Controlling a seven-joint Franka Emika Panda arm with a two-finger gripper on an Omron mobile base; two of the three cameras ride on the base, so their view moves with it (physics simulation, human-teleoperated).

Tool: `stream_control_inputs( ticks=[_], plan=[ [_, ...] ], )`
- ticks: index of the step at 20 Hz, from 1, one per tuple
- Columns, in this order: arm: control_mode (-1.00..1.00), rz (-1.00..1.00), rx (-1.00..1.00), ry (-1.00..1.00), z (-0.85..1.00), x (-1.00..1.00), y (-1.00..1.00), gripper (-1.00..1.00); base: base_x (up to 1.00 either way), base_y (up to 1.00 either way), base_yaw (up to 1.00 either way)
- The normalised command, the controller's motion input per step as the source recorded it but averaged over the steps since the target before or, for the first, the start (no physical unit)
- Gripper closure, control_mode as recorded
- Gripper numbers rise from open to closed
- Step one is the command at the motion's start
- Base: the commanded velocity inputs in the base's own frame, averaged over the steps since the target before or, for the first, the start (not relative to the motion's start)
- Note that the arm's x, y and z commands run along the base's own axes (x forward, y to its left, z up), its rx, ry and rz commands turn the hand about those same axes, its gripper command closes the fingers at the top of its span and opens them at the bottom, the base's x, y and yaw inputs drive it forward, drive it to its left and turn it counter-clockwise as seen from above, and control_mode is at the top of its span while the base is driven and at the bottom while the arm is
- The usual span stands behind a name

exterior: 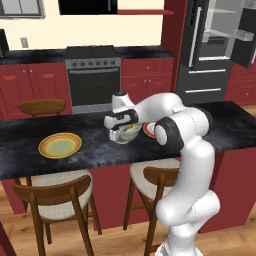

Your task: Pick the chicken drumstick and carrot from their plates and place them in the bowl. Then put the bowl in the fridge.

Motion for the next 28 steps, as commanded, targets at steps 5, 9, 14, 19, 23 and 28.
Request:
stream_control_inputs(
  ticks=[5, 9, 14, 19, 23, 28],
  plan=[
    [-1.0, 0.18, 0.0, -0.06, 0.35, -0.4, 0.0, 1.0, 0.0, 0.0, 0.0],
    [-1.0, 0.16, -0.06, -0.15, 0.24, -0.53, 0.0, 1.0, 0.0, 0.0, 0.0],
    [-1.0, 0.13, -0.06, -0.1, 0.16, -0.63, 0.0, 1.0, 0.0, 0.0, 0.0],
    [-1.0, 0.12, -0.04, -0.04, 0.39, -0.44, -0.05, 1.0, 0.0, 0.0, 0.0],
    [-1.0, 0.25, -0.06, -0.11, 0.37, -0.45, -0.15, 1.0, 0.0, 0.0, 0.0],
    [-1.0, 0.3, -0.06, -0.09, 0.35, -0.44, -0.22, 1.0, 0.0, 0.0, 0.0]
  ],
)
